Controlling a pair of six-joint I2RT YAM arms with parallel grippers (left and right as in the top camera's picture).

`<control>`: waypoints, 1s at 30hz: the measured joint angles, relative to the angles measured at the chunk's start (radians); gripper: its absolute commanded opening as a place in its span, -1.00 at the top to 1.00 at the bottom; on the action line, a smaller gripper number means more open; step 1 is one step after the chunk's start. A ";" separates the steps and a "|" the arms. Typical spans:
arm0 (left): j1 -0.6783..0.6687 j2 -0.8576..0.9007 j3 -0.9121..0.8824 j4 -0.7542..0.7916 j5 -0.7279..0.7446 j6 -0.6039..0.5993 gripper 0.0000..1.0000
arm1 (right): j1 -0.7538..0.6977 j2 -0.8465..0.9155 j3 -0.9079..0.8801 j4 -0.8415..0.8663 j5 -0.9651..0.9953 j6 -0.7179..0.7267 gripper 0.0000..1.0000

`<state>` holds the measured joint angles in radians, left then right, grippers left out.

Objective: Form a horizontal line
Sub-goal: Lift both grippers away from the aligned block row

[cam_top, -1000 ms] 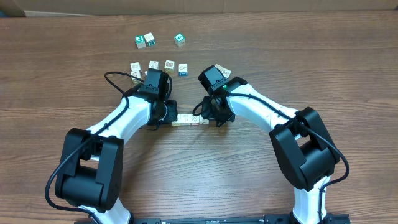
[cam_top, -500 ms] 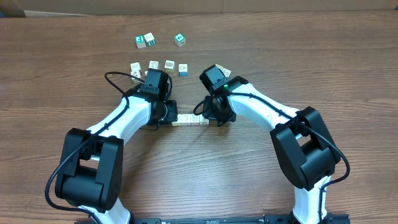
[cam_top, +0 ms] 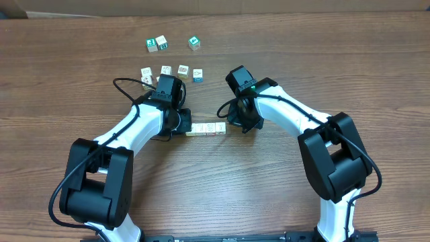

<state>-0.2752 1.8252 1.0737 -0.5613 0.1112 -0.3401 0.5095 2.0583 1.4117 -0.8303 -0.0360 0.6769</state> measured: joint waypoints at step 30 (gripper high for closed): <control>0.042 0.000 0.000 -0.018 -0.022 -0.073 0.92 | 0.001 -0.001 0.005 0.000 0.015 0.003 -1.00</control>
<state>-0.2329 1.8252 1.0737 -0.5789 0.0895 -0.4133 0.5102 2.0575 1.4170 -0.8299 -0.0212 0.6796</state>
